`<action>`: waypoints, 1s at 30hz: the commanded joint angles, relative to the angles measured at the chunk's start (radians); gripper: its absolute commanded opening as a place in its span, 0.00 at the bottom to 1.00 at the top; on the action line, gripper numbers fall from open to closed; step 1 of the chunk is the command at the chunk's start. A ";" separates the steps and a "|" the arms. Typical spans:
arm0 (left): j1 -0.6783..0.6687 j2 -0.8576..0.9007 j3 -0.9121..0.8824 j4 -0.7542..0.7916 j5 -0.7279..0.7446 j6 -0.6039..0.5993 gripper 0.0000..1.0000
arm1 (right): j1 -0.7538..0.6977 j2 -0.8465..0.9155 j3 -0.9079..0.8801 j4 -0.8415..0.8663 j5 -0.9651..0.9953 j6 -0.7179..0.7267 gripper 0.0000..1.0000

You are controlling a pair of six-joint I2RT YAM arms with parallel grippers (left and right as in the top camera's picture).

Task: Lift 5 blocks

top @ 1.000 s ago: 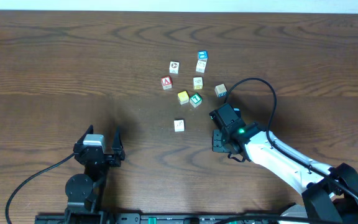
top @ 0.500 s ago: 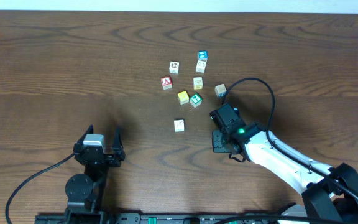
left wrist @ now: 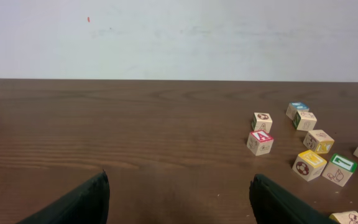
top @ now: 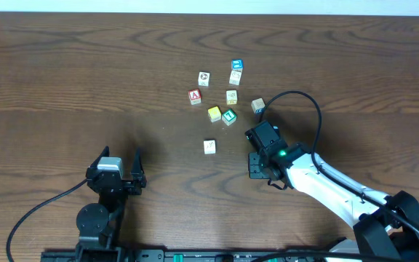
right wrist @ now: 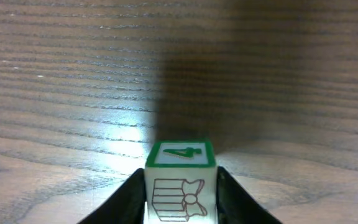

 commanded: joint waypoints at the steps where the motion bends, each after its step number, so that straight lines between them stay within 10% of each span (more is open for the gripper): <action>1: 0.005 -0.001 -0.012 -0.040 0.017 -0.005 0.73 | 0.006 0.008 -0.003 0.000 -0.012 0.068 0.29; 30: 0.005 -0.001 -0.012 -0.040 0.017 -0.005 0.73 | -0.001 0.006 0.116 -0.038 0.044 -0.138 0.73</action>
